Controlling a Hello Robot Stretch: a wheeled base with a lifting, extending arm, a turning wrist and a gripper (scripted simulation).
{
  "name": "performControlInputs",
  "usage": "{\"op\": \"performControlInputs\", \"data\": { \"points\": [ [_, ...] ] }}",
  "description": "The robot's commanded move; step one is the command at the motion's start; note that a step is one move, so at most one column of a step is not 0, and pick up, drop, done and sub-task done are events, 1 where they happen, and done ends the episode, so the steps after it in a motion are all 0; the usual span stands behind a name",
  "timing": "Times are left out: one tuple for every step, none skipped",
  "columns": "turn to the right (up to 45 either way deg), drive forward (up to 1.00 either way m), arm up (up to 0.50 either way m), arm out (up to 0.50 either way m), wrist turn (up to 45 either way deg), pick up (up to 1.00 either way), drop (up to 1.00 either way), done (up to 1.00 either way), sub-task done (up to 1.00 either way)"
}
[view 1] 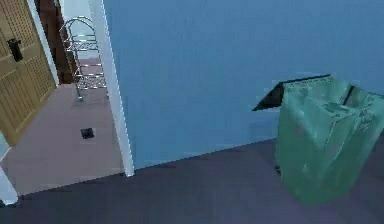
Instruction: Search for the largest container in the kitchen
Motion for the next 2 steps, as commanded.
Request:
{"op": "performControlInputs", "data": {
  "points": [
    [21.0, 0.00, 0.00, 0.00, 0.0, 0.00, 0.00, 0.00, 0.00],
    [0.0, 0.30, 0.00, 0.00, 0.0, 0.00, 0.00, 0.00, 0.00]
  ]
}}
